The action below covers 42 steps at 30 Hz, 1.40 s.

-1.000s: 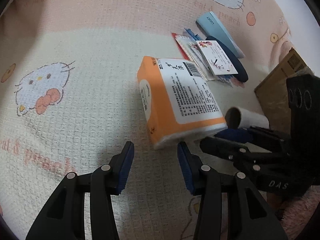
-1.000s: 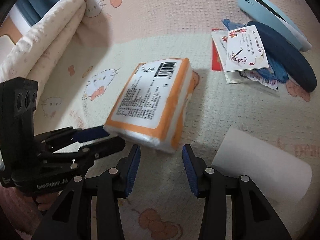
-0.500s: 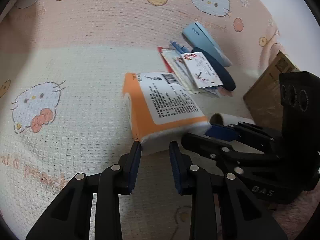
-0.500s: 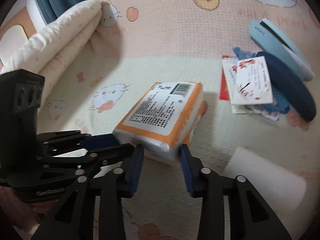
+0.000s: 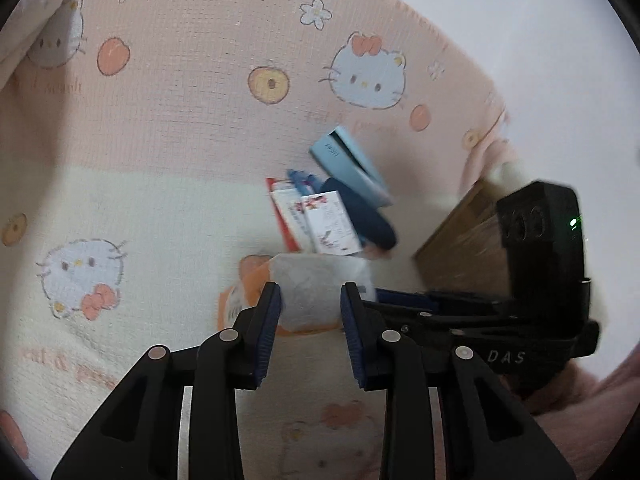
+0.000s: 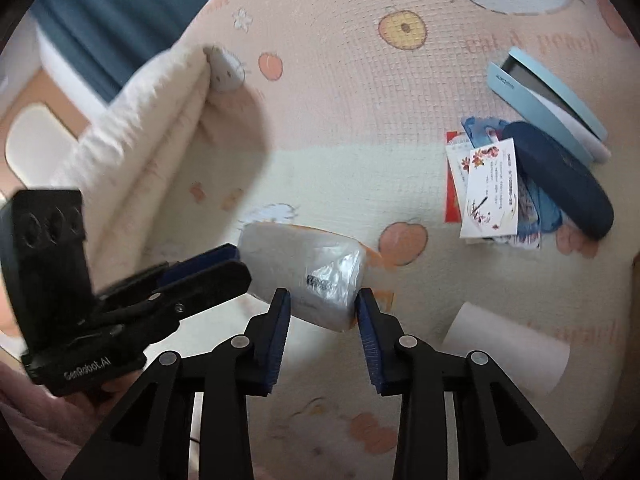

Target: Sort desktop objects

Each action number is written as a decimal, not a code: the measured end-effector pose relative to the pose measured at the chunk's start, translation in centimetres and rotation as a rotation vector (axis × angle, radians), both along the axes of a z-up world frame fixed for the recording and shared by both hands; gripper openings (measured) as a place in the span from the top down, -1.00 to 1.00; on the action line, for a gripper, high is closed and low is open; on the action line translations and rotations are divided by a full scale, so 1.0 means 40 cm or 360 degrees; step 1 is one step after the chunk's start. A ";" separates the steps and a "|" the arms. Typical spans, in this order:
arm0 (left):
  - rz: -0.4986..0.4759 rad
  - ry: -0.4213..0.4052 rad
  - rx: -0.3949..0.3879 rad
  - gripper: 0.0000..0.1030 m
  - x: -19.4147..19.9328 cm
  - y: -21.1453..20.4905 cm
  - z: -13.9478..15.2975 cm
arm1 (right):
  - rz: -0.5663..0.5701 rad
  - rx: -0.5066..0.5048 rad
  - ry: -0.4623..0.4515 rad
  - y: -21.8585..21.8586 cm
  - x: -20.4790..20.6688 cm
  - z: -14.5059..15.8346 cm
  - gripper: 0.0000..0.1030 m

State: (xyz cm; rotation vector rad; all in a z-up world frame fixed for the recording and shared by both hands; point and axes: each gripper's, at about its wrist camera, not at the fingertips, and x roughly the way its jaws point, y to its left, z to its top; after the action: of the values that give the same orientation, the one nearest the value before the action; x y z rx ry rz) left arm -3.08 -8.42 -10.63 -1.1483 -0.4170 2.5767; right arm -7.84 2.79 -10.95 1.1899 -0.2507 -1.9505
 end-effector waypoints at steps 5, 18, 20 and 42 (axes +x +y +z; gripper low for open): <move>0.0022 -0.0105 0.0104 0.34 -0.033 0.001 -0.037 | -0.0054 0.0045 -0.0019 0.012 -0.019 0.008 0.39; 0.0308 -0.0199 0.0126 0.06 -0.184 -0.044 -0.144 | -0.0207 0.0124 -0.0090 -0.025 -0.189 -0.066 0.02; 0.0340 -0.0198 0.0107 -0.07 -0.178 -0.050 -0.148 | -0.0263 0.0083 -0.0079 0.002 -0.188 -0.063 -0.02; 0.0407 -0.0413 0.0348 -0.11 -0.164 -0.089 -0.307 | -0.0192 0.0147 -0.0185 -0.049 -0.193 -0.191 -0.05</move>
State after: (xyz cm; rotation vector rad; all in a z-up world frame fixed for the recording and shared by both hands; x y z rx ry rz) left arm -9.64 -11.98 -22.93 -1.4314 -0.9358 2.5098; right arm -15.56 0.82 -18.61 1.3788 -0.3022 -2.0176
